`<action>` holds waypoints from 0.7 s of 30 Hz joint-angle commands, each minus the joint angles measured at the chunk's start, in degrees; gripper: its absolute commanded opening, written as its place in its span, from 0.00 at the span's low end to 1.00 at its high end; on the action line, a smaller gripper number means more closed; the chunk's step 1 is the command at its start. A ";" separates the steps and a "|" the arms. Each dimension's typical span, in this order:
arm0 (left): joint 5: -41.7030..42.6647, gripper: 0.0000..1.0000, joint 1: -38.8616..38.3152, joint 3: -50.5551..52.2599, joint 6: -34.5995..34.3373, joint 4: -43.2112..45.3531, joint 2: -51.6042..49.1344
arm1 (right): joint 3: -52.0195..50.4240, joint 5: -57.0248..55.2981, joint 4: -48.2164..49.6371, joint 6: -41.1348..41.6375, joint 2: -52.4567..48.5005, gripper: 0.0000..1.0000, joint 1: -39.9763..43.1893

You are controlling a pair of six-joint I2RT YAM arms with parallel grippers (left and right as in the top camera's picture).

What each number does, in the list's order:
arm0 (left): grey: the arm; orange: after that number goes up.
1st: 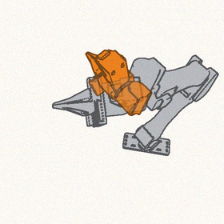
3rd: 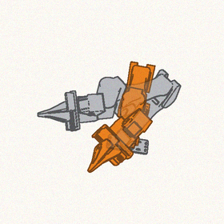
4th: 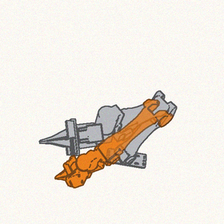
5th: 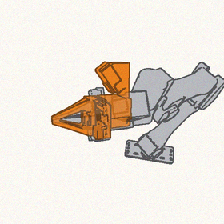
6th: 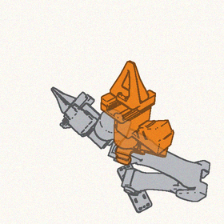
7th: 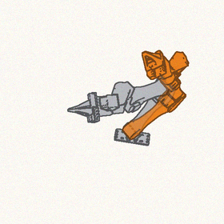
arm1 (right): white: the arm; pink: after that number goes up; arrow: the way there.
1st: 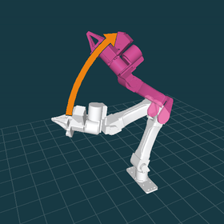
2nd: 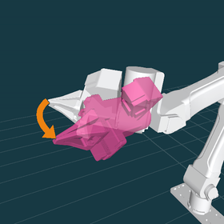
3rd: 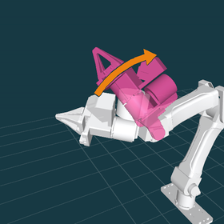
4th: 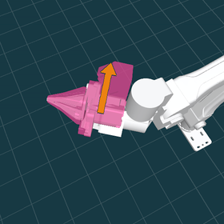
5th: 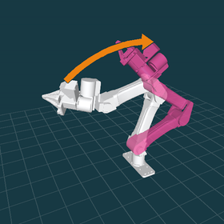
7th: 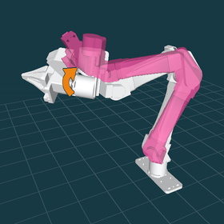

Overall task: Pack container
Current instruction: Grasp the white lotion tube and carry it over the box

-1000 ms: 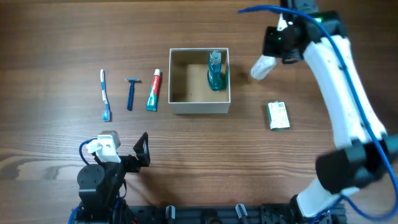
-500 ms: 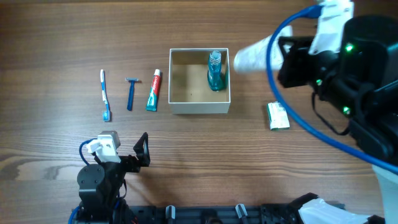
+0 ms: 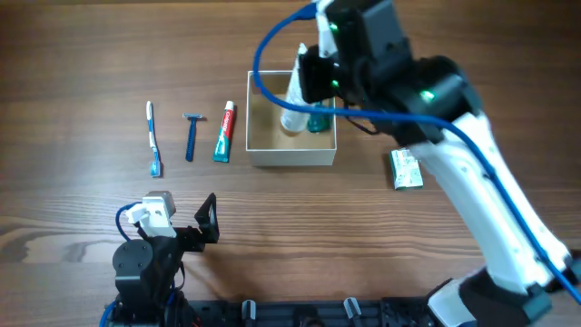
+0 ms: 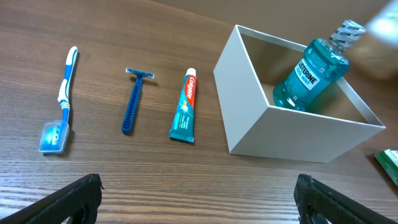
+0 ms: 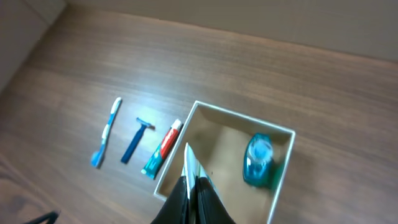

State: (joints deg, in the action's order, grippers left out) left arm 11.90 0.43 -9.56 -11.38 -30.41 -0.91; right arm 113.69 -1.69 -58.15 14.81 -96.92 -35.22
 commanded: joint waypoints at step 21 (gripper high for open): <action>2.62 1.00 -0.33 1.05 0.68 -0.22 0.02 | 0.37 -3.06 13.46 -2.93 -17.68 0.04 -0.55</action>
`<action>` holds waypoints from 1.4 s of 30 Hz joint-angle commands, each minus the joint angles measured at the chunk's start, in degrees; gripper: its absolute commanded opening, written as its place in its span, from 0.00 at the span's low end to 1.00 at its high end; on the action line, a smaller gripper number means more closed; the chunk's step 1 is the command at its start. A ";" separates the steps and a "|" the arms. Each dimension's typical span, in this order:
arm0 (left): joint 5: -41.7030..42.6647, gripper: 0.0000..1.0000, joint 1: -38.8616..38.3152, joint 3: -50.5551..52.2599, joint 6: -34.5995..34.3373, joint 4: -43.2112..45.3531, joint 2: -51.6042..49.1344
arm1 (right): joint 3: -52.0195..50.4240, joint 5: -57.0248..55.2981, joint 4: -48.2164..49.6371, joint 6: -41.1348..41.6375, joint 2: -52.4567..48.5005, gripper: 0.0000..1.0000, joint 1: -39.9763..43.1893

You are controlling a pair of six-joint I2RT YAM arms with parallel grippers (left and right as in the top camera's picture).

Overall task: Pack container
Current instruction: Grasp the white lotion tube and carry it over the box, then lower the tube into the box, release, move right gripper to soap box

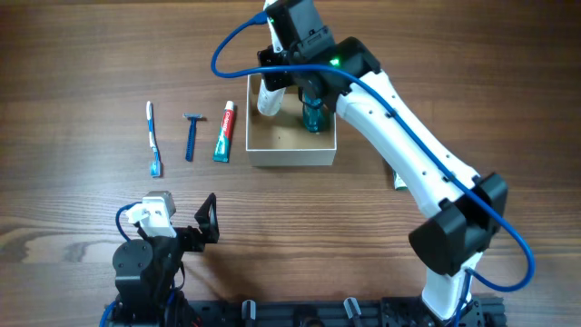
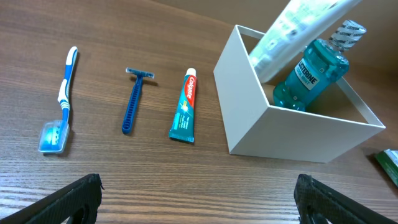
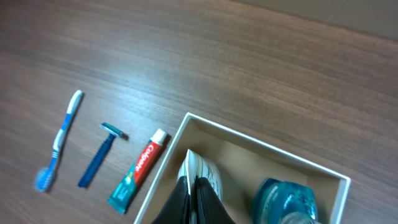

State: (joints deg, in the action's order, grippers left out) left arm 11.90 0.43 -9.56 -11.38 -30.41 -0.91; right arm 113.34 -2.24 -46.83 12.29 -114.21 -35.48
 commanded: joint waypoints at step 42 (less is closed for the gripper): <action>2.62 1.00 -0.33 1.05 0.68 -0.22 0.02 | 0.72 -6.05 -6.05 3.08 19.43 0.78 0.72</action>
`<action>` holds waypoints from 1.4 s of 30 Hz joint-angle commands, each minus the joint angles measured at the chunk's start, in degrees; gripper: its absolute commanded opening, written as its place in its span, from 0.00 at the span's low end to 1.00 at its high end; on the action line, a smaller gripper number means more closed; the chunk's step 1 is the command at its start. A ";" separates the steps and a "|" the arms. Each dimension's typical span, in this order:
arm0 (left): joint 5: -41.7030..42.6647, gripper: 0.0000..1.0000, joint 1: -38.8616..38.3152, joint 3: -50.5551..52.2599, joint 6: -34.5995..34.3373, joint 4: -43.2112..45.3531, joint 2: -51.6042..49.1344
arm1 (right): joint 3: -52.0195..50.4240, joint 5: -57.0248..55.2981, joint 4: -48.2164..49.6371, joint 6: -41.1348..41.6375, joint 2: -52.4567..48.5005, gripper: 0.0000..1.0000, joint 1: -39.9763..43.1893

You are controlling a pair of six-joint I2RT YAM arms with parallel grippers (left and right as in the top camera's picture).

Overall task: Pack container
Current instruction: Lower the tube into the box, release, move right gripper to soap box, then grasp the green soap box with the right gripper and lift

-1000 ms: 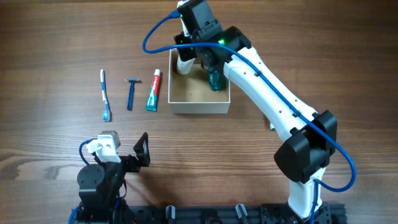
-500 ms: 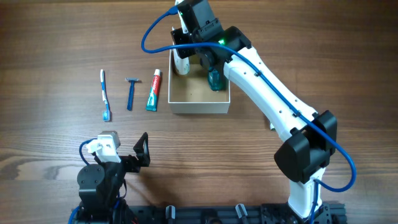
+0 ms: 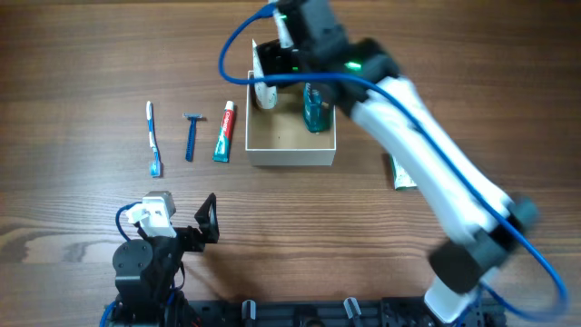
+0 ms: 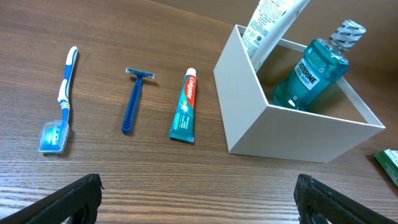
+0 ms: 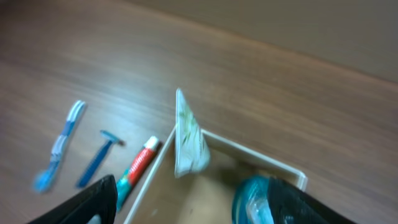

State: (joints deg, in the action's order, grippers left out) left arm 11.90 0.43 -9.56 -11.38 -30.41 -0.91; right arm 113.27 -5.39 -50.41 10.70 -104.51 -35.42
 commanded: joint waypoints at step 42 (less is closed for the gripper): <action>2.62 1.00 -0.33 1.05 0.68 -0.22 0.02 | -37.64 7.52 -15.08 -7.54 -5.33 0.99 30.99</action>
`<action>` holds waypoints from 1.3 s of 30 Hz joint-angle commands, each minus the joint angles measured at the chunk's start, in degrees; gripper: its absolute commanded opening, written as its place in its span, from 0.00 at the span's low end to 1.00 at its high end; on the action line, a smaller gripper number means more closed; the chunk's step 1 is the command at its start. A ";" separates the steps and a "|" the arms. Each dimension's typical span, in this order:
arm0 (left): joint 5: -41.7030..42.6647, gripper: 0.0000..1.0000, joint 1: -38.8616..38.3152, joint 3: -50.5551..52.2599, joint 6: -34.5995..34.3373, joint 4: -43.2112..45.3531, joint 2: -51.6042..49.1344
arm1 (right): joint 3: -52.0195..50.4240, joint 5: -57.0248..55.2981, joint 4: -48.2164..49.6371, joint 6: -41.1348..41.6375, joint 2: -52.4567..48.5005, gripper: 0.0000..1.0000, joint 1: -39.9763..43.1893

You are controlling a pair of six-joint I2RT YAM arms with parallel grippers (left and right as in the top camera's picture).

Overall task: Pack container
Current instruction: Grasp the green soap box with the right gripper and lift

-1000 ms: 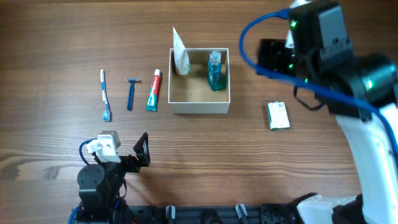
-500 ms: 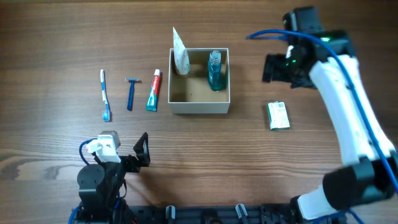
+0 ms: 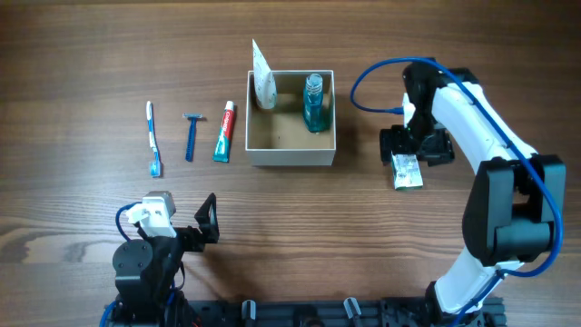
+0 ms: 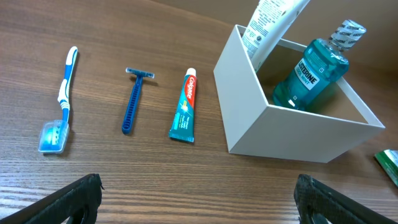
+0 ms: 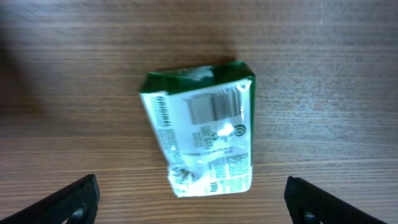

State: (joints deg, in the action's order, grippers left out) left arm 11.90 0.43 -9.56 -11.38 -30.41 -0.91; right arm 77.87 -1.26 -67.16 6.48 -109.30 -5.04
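Note:
The white box (image 3: 290, 156) holds an upright teal mouthwash bottle (image 3: 314, 102) and a white tube (image 3: 262, 74) leaning in its back left corner. Left of the box lie a toothpaste tube (image 3: 223, 132), a blue razor (image 3: 191, 136) and a toothbrush (image 3: 152, 138). A green and white packet (image 5: 202, 134) lies flat on the table right of the box. My right gripper (image 5: 196, 202) hangs open just above it, with a finger well out on each side. My left gripper (image 4: 199, 198) is open and empty near the front edge, facing the box (image 4: 292, 134).
The wooden table (image 3: 91, 54) carries nothing else. The right arm (image 3: 472, 100) reaches in from the right, its blue cable looping above the packet. The left arm's base (image 3: 145, 263) sits at the front left.
My right gripper was open over the box's back left corner beside the tube. It is now right of the box, open over the green packet. The tube still leans in the box.
My right gripper held the white tube above the box, then had it down in the box's left side. Later it was open and the tube leaned in the corner. Now that gripper is over the green packet. The left arm stayed still.

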 commanded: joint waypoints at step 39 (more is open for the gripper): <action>2.62 1.00 -0.33 1.05 0.68 -0.22 0.02 | -7.17 2.32 9.29 8.70 10.88 0.21 -0.33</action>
State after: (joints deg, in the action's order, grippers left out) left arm 11.90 0.43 -9.56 -11.38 -30.41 -0.91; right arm 67.00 -0.03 -56.69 14.52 -107.37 -4.16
